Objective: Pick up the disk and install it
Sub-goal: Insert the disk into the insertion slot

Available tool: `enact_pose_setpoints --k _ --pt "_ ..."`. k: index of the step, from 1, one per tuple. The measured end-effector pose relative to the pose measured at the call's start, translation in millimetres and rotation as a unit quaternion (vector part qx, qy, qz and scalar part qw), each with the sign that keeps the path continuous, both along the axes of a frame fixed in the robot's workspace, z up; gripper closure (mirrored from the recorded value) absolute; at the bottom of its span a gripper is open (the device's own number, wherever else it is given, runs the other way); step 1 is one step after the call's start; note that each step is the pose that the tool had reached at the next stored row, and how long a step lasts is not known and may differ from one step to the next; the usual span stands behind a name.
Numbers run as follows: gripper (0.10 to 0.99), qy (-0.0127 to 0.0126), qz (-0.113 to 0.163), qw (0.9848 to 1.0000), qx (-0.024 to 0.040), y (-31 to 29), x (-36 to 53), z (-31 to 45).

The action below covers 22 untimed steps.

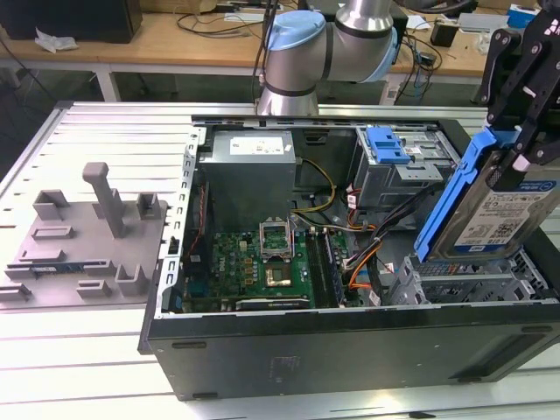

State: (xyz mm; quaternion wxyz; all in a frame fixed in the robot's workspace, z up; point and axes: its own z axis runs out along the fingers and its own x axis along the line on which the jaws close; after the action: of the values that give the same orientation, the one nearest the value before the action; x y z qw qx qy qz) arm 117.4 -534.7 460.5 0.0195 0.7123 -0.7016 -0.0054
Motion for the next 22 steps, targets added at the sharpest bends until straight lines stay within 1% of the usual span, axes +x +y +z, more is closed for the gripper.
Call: enact_pose_setpoints --k 15,22 --pt "0.722 0.0 -0.008 1.0 0.0 -0.5 0.5 -6.6" --pt "0.722 0.0 -0.01 0.9999 0.0 -1.6 0.8 -11.2"
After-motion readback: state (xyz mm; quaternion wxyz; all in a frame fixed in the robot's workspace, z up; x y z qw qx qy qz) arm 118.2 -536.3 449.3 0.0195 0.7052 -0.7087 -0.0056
